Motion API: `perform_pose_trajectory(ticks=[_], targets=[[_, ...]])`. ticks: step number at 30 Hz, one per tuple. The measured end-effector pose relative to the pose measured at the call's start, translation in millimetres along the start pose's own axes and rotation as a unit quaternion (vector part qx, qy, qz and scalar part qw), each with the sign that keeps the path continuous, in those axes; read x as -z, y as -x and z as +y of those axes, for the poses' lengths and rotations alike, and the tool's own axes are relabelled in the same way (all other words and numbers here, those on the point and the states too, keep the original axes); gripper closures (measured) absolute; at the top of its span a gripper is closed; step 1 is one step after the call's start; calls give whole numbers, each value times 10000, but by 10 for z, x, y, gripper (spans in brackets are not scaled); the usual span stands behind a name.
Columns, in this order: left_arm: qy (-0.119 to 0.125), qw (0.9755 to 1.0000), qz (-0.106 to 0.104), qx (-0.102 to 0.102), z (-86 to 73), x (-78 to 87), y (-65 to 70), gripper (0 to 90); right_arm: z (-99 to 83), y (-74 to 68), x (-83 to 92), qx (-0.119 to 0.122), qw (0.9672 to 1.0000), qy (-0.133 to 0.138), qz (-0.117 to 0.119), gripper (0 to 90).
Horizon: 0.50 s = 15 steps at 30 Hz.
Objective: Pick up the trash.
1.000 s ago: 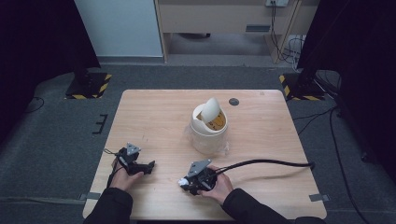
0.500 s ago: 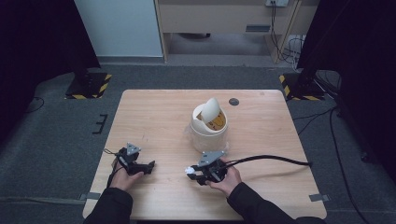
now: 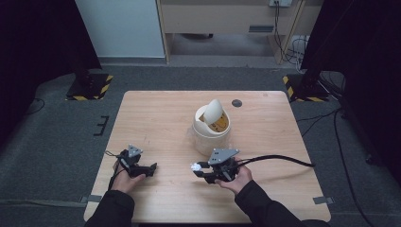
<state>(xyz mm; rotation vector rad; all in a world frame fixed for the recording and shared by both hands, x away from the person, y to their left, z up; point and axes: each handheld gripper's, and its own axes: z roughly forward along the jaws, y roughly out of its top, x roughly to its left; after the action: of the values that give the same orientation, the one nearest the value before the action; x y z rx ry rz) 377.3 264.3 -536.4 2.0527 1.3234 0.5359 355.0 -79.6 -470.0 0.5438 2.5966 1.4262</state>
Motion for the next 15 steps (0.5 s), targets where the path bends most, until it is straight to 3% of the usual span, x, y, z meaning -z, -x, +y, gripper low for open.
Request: perform_pose_trajectory(ticks=[15], targets=[[0, 10000, -5, -4, 0, 0, -1, 0, 19, 222, 361, -184, 9980, 559, -210, 633]])
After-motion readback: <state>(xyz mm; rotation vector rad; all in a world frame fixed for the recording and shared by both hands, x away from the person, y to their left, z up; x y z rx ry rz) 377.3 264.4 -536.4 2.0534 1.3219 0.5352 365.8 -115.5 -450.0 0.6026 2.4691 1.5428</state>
